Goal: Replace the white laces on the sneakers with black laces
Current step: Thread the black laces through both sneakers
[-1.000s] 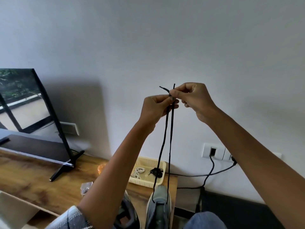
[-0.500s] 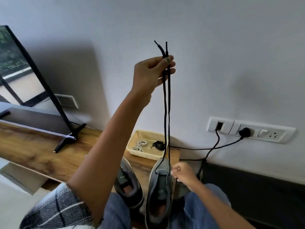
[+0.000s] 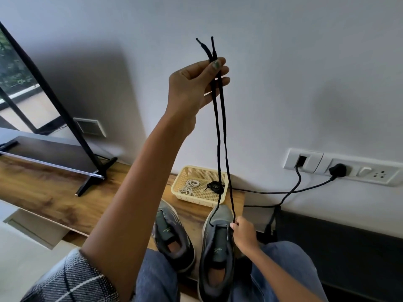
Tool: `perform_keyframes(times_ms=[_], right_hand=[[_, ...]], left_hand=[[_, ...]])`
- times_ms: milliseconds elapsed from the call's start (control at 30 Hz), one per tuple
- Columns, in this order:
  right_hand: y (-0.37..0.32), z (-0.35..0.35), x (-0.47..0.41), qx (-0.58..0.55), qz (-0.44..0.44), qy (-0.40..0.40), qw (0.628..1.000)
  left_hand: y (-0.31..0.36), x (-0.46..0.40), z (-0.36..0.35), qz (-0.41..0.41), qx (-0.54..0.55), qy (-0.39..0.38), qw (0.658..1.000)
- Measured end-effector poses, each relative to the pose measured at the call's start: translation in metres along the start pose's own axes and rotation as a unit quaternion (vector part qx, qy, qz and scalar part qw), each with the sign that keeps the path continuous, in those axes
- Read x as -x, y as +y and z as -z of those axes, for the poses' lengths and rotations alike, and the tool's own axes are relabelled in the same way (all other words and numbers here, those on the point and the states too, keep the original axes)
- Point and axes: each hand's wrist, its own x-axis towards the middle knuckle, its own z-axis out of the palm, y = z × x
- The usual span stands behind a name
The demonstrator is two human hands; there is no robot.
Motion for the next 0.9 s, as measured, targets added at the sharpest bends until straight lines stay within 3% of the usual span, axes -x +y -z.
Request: perform_keyframes(times_ms=[167, 367, 667, 800, 900], right_hand=[[-0.002, 0.006, -0.001, 0.023, 0.001, -0.047, 0.999], [-0.005, 0.016, -0.009, -0.040, -0.025, -0.097, 0.994], [-0.012, 0.031, -0.004, -0.258, -0.144, -0.215, 0.931], [-0.009, 0.034, -0.003, -0.249, -0.134, -0.156, 0.946], [-0.028, 0.054, 0.002, -0.211, -0.071, -0.112, 0.968]], left_hand=[[-0.001, 0.002, 0.002, 0.004, 0.003, -0.001, 1.000], [0.001, 0.002, 0.006, 0.005, 0.006, 0.001, 1.000], [-0.002, 0.003, 0.005, 0.011, 0.005, 0.004, 1.000], [-0.002, 0.002, 0.004, 0.011, 0.002, 0.005, 1.000], [0.001, 0.001, 0.004, 0.007, -0.008, 0.007, 1.000]])
